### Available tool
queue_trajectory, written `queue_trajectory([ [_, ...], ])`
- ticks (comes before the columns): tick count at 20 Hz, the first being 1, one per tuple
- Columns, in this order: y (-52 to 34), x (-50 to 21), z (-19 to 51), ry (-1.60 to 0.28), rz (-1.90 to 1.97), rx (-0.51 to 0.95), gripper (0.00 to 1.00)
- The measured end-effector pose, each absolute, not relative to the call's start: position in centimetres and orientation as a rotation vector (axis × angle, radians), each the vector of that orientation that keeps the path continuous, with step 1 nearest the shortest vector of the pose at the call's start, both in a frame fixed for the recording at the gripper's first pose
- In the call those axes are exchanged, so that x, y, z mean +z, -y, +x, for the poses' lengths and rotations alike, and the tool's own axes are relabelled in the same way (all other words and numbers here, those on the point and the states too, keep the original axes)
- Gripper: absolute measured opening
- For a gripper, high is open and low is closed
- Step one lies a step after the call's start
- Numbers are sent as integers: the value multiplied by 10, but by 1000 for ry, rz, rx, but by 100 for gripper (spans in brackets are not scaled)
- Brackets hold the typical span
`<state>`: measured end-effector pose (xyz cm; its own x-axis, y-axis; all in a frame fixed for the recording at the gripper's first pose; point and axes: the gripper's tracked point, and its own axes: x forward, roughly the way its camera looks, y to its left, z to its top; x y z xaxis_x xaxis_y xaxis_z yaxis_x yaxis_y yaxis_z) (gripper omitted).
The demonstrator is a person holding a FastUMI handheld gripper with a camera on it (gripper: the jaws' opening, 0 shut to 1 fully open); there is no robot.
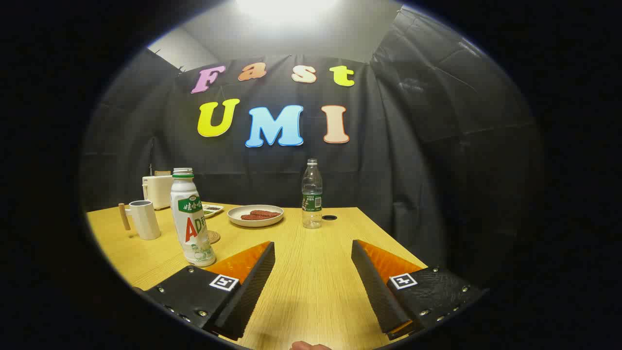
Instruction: Take the bottle from table, then pour the juice into the cup, finally place the bottle on the coaster
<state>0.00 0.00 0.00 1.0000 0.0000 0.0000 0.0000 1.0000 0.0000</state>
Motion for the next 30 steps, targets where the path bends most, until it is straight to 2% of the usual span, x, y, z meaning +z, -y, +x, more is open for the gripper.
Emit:
queue_trajectory([
  [19,0,-2,2,-21,3,-6,97],
  [24,3,3,13,35,-49,-13,97],
  [27,-22,45,62,45,8,13,97],
  [30,-46,65,60,30,-6,-1,97],
])
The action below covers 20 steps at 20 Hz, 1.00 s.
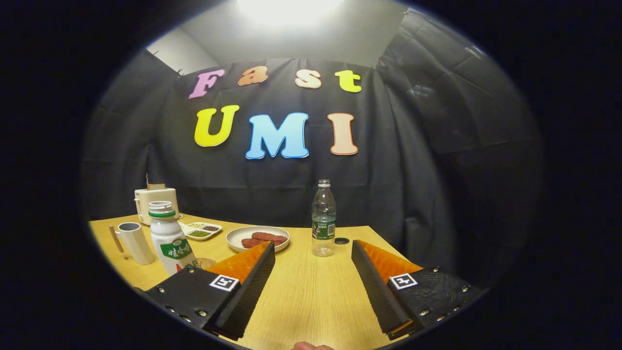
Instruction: Take the bottle from table, then pour the juice into the cup, finally place the bottle on the coaster
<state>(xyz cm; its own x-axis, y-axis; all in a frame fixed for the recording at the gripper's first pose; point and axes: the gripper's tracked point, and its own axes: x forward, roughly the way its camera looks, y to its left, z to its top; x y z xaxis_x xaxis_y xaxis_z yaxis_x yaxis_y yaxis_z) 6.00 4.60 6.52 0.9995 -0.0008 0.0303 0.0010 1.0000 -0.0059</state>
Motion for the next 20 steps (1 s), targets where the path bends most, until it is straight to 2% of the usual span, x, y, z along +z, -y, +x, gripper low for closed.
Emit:
queue_trajectory([
  [5,-106,74,1,26,32,69,97],
  [9,-150,70,-18,32,39,109,97],
  [20,-221,33,4,-16,43,165,97],
])
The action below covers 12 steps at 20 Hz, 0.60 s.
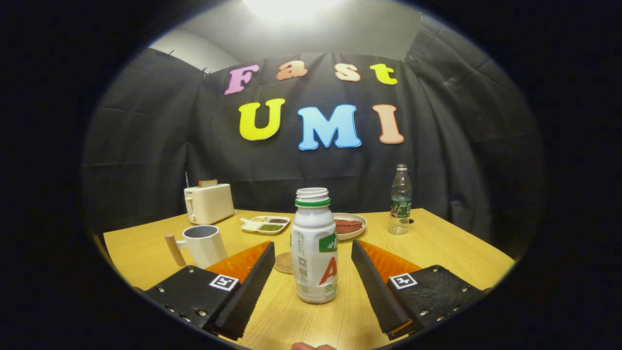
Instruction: Take the bottle from table, then pour the juice into the cup, finally place the bottle on the coaster
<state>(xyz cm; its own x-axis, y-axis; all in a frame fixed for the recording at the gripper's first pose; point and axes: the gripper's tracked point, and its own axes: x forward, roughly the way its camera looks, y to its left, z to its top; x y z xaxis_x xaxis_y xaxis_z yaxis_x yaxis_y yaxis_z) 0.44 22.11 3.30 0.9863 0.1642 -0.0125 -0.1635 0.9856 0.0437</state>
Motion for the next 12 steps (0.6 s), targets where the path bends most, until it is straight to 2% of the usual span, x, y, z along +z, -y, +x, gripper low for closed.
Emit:
queue_trajectory([
  [12,-221,20,54,-34,54,36,97],
])
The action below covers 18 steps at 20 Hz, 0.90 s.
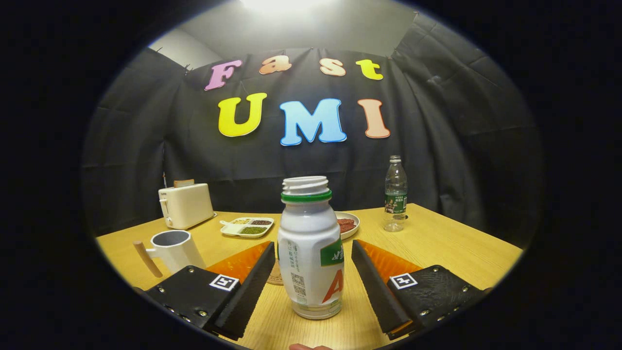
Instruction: Take the bottle from table, then pour the juice into the cup, finally place the bottle on the coaster
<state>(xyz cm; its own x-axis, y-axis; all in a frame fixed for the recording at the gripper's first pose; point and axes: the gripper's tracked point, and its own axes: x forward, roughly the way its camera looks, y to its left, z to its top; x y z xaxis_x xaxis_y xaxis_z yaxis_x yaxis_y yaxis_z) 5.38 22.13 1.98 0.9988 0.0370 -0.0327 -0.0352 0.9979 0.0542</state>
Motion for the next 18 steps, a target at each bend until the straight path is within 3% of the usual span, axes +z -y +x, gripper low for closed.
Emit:
queue_trajectory([
  [5,-218,15,64,-44,39,0,95],
  [6,-221,12,66,-50,41,12,83],
  [8,-221,14,66,-45,17,7,72],
  [18,-247,38,62,-24,-175,56,68],
])
